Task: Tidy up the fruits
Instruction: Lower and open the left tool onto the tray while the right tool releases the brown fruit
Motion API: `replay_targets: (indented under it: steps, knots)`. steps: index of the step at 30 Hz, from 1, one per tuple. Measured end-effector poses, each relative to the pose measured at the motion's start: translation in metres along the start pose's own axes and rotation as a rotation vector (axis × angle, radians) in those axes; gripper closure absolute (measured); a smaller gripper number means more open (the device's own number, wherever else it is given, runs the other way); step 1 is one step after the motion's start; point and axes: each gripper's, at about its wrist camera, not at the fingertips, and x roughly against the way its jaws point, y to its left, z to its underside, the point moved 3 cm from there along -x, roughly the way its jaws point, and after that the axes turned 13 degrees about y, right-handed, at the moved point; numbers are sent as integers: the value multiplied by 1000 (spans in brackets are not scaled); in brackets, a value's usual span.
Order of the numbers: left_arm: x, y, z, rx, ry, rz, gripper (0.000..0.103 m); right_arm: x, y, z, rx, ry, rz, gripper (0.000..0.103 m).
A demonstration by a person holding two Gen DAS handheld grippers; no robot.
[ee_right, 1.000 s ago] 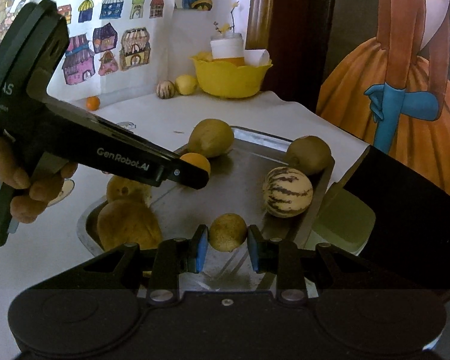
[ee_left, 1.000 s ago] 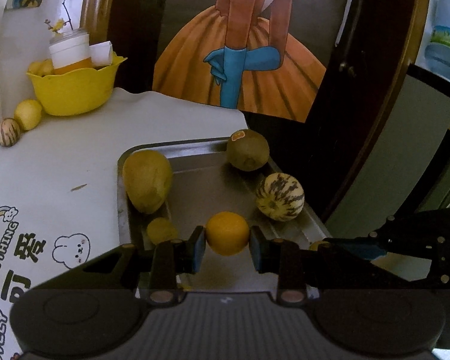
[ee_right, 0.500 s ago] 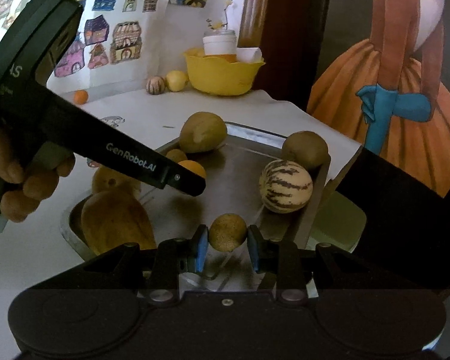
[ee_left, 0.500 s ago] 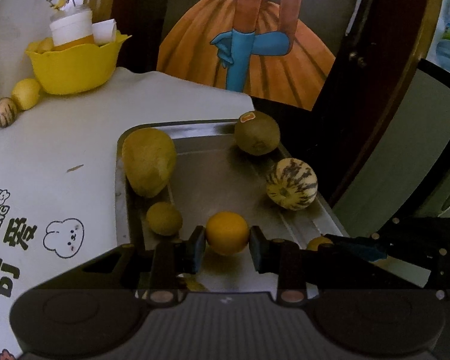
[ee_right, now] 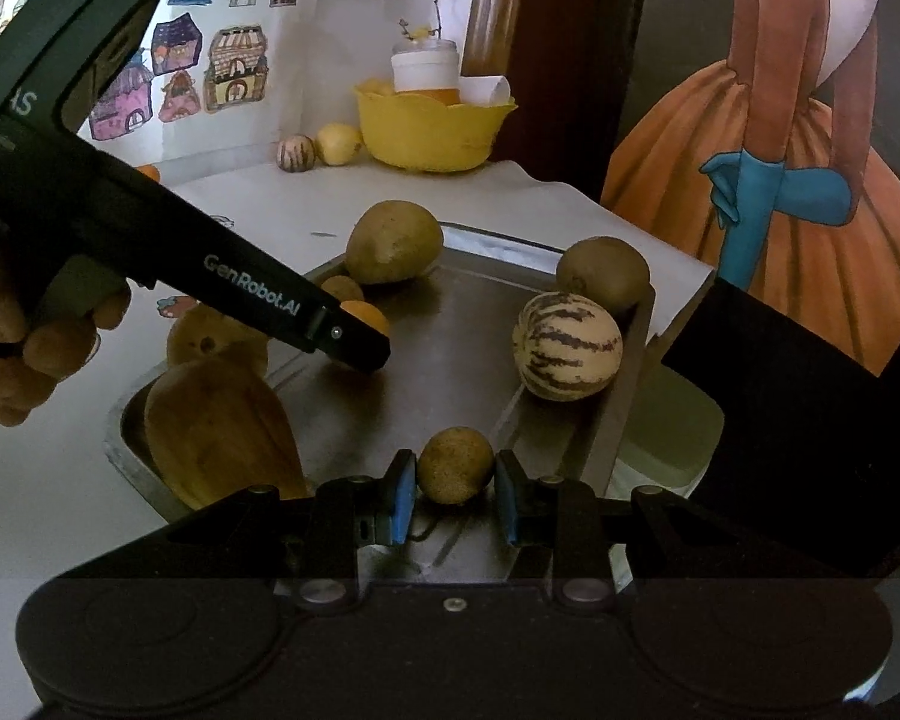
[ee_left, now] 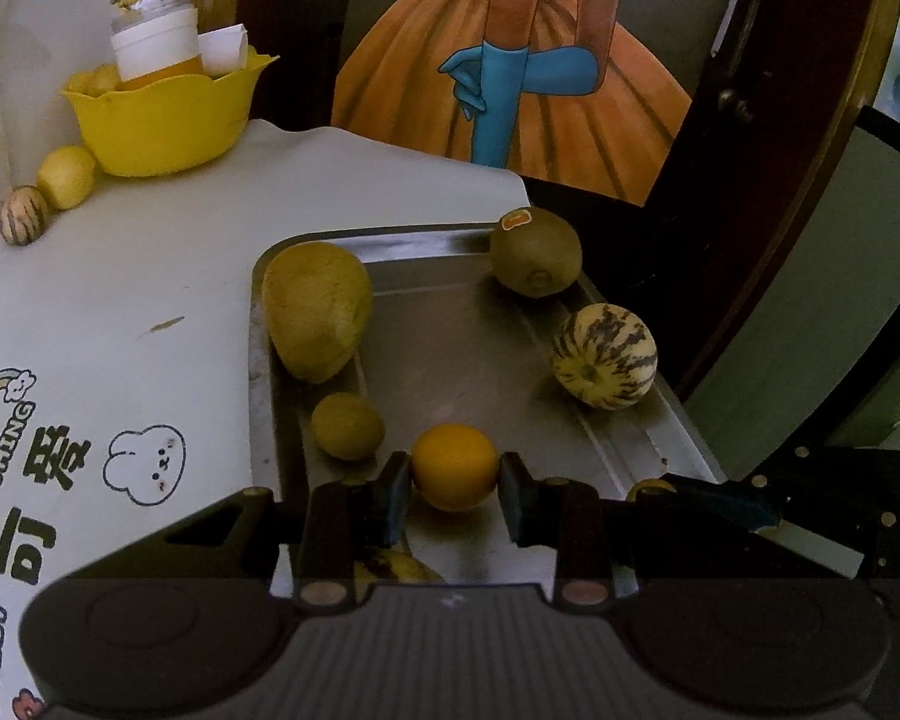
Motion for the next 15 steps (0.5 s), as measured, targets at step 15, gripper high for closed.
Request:
replay_targets:
  steps: [15]
  knots:
    - [30,-4,-2,28,-50,40,61,25,-2,7,-91,-65,37,49]
